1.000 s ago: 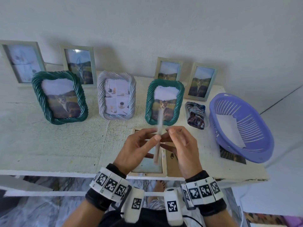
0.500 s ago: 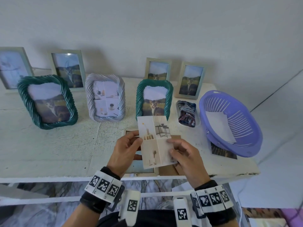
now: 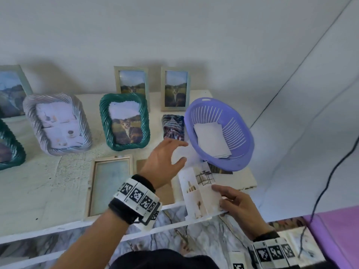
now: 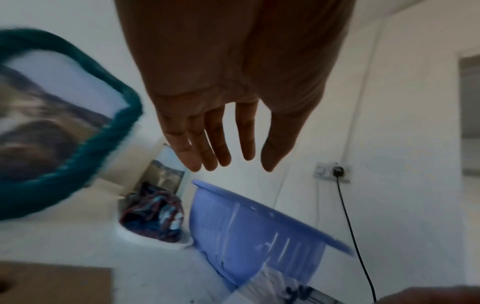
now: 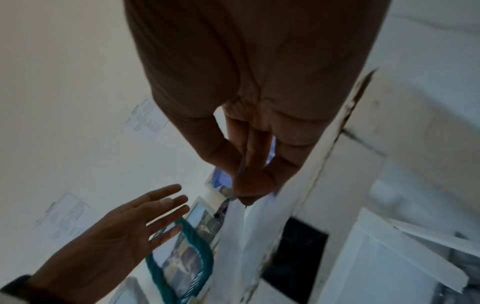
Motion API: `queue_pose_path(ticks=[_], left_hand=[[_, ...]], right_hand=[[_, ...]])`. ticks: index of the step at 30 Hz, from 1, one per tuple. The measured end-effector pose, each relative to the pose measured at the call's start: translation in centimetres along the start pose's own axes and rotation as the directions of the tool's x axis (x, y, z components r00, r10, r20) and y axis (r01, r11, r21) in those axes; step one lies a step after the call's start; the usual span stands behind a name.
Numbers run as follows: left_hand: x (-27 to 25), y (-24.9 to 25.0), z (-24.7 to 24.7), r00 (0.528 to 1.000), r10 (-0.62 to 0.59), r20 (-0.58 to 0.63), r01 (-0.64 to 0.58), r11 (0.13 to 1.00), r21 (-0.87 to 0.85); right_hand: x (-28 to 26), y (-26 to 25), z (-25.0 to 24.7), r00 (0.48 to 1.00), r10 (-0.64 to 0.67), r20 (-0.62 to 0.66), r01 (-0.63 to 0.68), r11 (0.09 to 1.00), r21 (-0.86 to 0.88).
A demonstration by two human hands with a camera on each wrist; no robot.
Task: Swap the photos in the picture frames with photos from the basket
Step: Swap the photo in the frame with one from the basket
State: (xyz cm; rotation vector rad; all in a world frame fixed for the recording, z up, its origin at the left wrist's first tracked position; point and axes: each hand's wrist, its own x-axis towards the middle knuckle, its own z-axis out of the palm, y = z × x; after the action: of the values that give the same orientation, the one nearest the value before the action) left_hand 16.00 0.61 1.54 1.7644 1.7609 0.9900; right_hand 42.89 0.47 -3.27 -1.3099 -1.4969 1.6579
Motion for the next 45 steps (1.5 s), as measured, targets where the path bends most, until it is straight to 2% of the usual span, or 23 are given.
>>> queue_pose_path(ticks=[2,5,7,9,17,21,27,31,34,37,41,43,45], left_hand=[[1.9,1.1,2.0,0.992,0.054,0.116,-0.067,0.992,0.11],[3.8,2.0,4.4,0.97,0.025,0.241,-0.108,0.936,0.336],[4.4,2.1,5.3,0.974,0.033,0.225,-0.131,0.889,0.438],[4.5,2.3,5.6,0.98,0.08,0.18,-0.155,0.877,0.455],[5.1,2.3,4.5,0.993,0.095,0.073,-0.114,0.942,0.317],[4.8,2.3,4.3,0.993,0.103,0.063,-0.117,0.948,0.294],[4.9,2.4,4.5,0.996,0.087,0.027,-0.091,0.957,0.275],[4.8,2.4,4.6,0.997,0.068,0.033,-0.074,0.958,0.277],[4.4,2.3,4.8,0.997,0.067,0.032,-0.073,0.958,0.276],[3.9,2.0,5.4,0.998,0.059,0.019,-0.062,0.963,0.262],[3.0,1.4,6.3,0.999,0.048,0.003,-0.047,0.972,0.229],[2.5,1.1,6.7,0.997,0.071,-0.001,-0.069,0.973,0.22],[2.2,1.0,6.9,0.997,0.081,-0.002,-0.078,0.971,0.227]], right_hand=[[-0.5,0.6,-1.8,0.999,0.033,-0.013,-0.032,0.999,0.025],[-0.9,1.3,-4.4,0.998,0.061,-0.008,-0.061,0.998,0.021],[-1.0,1.5,-5.8,0.997,0.073,0.018,-0.073,0.997,0.002],[-0.8,1.8,-7.1,0.995,0.088,0.049,-0.086,0.995,-0.049],[1.8,0.9,-9.5,0.976,0.103,0.191,-0.036,0.944,-0.328],[4.9,-0.7,-9.6,0.975,0.093,0.202,0.021,0.867,-0.499],[8.8,-2.6,-9.0,0.975,-0.033,0.22,0.189,0.645,-0.74],[10.0,-3.1,-8.5,0.984,-0.005,0.18,0.157,0.516,-0.842],[10.6,-3.0,-8.3,0.992,0.013,0.124,0.103,0.47,-0.876],[10.6,-2.8,-8.4,0.994,-0.004,0.105,0.093,0.494,-0.864],[9.8,-2.5,-9.7,0.989,-0.079,0.121,0.144,0.627,-0.766],[9.4,-2.5,-11.1,0.991,-0.112,0.078,0.134,0.678,-0.723],[9.4,-3.2,-12.9,0.987,-0.161,0.008,0.116,0.672,-0.732]])
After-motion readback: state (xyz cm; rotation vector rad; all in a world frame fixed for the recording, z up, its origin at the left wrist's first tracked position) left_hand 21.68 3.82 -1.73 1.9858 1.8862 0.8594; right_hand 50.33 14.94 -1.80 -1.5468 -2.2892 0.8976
